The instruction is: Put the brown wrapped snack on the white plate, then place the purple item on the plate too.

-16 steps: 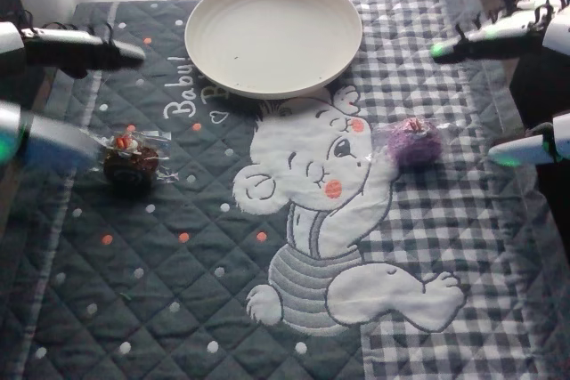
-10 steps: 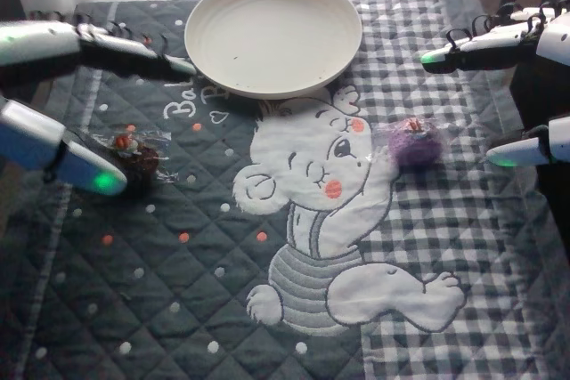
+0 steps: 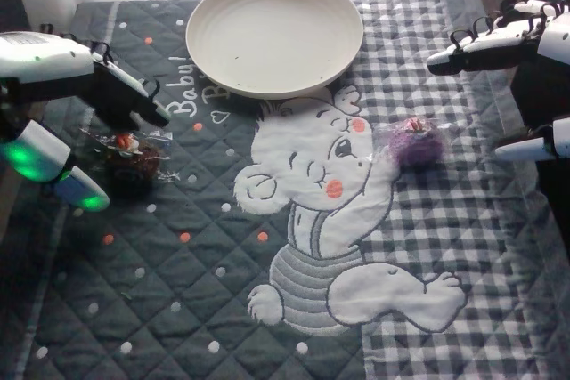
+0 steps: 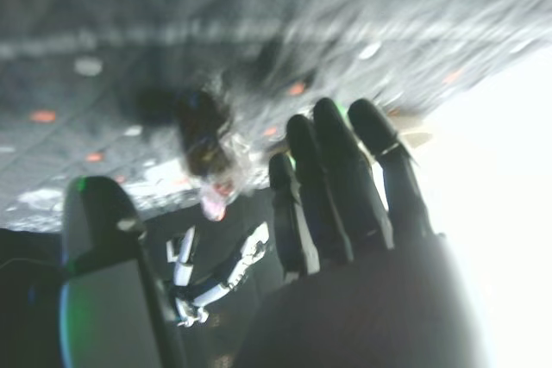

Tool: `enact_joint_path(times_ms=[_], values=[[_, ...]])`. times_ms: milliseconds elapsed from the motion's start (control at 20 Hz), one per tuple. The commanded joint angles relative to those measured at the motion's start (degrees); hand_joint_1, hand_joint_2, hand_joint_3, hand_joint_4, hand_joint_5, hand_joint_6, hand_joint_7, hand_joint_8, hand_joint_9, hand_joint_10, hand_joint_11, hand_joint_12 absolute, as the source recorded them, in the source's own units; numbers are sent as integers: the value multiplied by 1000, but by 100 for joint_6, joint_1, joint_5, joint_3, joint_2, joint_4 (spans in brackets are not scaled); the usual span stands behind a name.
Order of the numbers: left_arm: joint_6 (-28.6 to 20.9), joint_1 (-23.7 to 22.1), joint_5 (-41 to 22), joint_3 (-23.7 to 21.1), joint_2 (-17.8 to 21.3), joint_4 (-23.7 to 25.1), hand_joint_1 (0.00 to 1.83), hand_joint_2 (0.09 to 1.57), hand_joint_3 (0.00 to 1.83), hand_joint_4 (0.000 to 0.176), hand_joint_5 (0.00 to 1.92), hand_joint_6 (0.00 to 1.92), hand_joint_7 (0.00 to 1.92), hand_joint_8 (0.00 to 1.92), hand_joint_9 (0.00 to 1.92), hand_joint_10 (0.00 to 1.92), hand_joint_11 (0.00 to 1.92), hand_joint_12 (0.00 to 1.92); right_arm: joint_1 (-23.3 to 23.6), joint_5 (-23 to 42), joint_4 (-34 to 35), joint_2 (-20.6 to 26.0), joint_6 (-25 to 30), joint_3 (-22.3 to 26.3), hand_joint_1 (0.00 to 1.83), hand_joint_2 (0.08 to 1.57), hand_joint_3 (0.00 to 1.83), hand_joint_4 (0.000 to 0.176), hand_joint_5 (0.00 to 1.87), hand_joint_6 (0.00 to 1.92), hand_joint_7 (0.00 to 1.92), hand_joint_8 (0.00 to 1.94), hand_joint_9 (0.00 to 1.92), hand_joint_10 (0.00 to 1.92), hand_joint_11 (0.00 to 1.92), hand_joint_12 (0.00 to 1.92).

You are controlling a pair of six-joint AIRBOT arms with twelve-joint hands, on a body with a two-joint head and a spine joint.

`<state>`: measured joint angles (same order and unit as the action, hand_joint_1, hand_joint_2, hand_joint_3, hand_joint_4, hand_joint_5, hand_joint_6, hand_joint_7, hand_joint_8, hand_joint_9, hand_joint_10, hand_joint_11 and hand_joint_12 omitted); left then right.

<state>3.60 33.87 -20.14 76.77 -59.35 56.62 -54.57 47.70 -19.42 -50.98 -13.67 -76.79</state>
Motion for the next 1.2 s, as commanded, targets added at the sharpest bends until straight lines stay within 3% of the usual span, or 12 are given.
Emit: enact_joint_path(times_ms=[0, 100, 150, 200, 350, 450, 600, 700, 1000, 1050, 1100, 1150], values=[[-12, -24, -336, 60, -84, -326, 979, 869, 0, 8, 901, 7, 1028, 178, 893, 478, 373, 1529, 51, 579, 232, -10, 70, -29, 1011, 1016, 0, 63, 417, 2, 408, 3, 396, 9, 0, 1030], [120, 23, -392, 151, -208, -606, 1039, 916, 0, 0, 1018, 12, 1087, 298, 807, 902, 410, 1602, 51, 579, 228, -8, 103, -31, 963, 1022, 2, 79, 401, 0, 389, 0, 392, 4, 0, 993], [262, 46, -403, 200, -285, -808, 1083, 995, 16, 84, 1147, 507, 1100, 333, 818, 954, 437, 1598, 51, 580, 228, -8, 103, -31, 952, 1022, 0, 84, 404, 0, 393, 0, 403, 3, 25, 957], [341, 54, -417, 231, -323, -931, 1105, 1054, 7, 13, 1087, 758, 1141, 396, 848, 980, 473, 1576, 51, 580, 228, -8, 103, -31, 964, 1021, 0, 84, 403, 0, 404, 4, 428, 11, 47, 955], [433, 40, -607, 364, -371, -1379, 1157, 1079, 1, 0, 1037, 924, 856, 1680, 856, 1867, 720, 1912, 51, 580, 215, -9, 105, -29, 981, 1026, 1, 85, 409, 0, 418, 3, 437, 6, 77, 896], [966, 4, -859, 438, -347, -2287, 1175, 1025, 0, 0, 811, 1256, 744, 1855, 785, 1915, 729, 1921, 51, 580, 214, -9, 105, -30, 941, 1041, 2, 68, 412, 2, 423, 4, 456, 7, 128, 850], [1437, -437, -1054, 790, -620, -3035, 1166, 1101, 0, 0, 998, 950, 791, 1349, 778, 1590, 748, 1791, 51, 579, 218, -10, 107, -34, 982, 1041, 1, 75, 402, 1, 432, 4, 475, 10, 159, 858], [1528, -701, -1070, 1196, -998, -3315, 1173, 1084, 0, 0, 1035, 900, 799, 1377, 835, 1639, 855, 1825, 51, 580, 217, -58, 107, -58, 931, 1045, 3, 71, 401, 0, 448, 8, 497, 16, 190, 877], [738, -1125, -548, 2759, -2475, -3070, 1170, 1073, 0, 0, 1057, 847, 964, 725, 894, 1127, 813, 1498, 56, 681, 197, -262, 230, -249, 935, 1048, 0, 44, 389, 2, 409, 6, 450, 5, 263, 622], [549, -1143, -456, 2940, -2617, -2908, 954, 929, 0, 0, 743, 175, 822, 428, 774, 888, 642, 1412, 62, 732, 189, -274, 272, -261, 955, 1050, 0, 35, 397, 5, 428, 11, 459, 8, 276, 633], [384, -1158, -375, 3094, -2733, -2720, 954, 929, 0, 0, 743, 175, 822, 428, 774, 888, 642, 1412, 73, 813, 189, -279, 301, -266, 955, 1050, 0, 35, 397, 5, 428, 11, 459, 8, 276, 633], [380, -1158, -338, 3122, -2753, -2646, 841, 863, 0, 49, 459, 9, 654, 178, 629, 876, 557, 1543, 91, 864, 190, -282, 304, -266, 978, 1050, 0, 25, 399, 0, 437, 0, 451, 0, 236, 721]])
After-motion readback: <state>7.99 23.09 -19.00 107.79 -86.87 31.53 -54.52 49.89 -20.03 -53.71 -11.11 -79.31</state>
